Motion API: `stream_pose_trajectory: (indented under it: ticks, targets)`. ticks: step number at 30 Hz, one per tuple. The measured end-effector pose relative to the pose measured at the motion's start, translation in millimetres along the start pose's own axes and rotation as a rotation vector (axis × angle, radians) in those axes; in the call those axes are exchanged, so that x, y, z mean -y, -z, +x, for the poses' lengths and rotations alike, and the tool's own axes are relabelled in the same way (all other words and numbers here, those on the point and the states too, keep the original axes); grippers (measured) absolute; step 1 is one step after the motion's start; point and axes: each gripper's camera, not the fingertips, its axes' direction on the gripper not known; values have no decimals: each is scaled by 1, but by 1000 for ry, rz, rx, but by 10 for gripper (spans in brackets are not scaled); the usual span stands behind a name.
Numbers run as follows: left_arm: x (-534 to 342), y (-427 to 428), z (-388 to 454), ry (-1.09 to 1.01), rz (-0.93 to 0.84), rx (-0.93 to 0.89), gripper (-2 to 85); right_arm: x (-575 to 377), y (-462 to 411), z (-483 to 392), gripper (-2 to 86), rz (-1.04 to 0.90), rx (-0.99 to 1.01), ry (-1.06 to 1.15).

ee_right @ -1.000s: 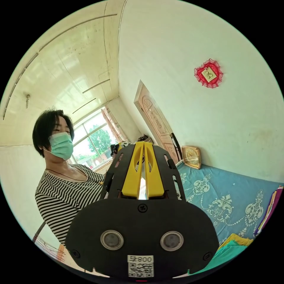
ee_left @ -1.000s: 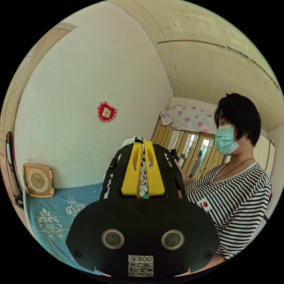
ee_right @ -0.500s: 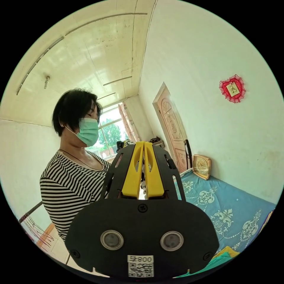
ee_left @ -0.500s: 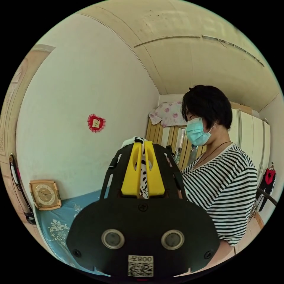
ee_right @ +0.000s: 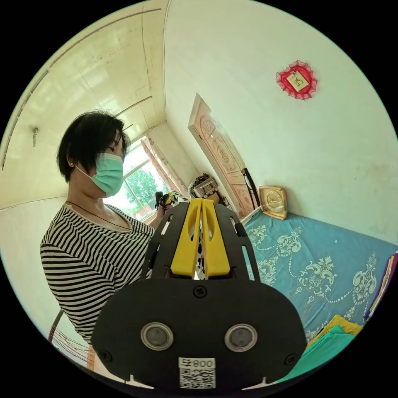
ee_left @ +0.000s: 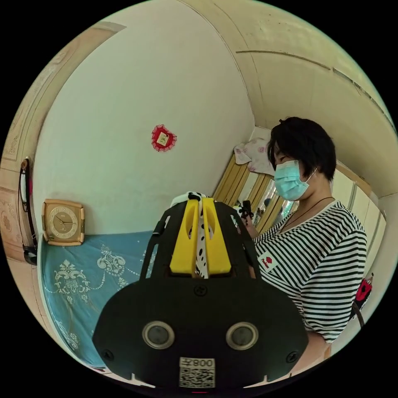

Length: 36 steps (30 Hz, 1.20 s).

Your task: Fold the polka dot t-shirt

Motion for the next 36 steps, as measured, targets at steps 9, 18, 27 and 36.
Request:
stream_pose_trajectory:
  ticks: [9, 18, 27, 36]
  targets:
    - [12, -112, -271, 343, -219, 56, 26, -12, -8, 287, -1, -147, -199, -376]
    - [-24, -205, -537, 702, -289, 303, 105, -72, -34, 582, -4, -309, -573, -705]
    - [-167, -179, -607, 955, -755, 296, 119, -300, 26, 643, 1, -473, -500, -979]
    - [-205, -161, -649, 988, -908, 355, 118, -467, 69, 598, 50, -740, -485, -1135]
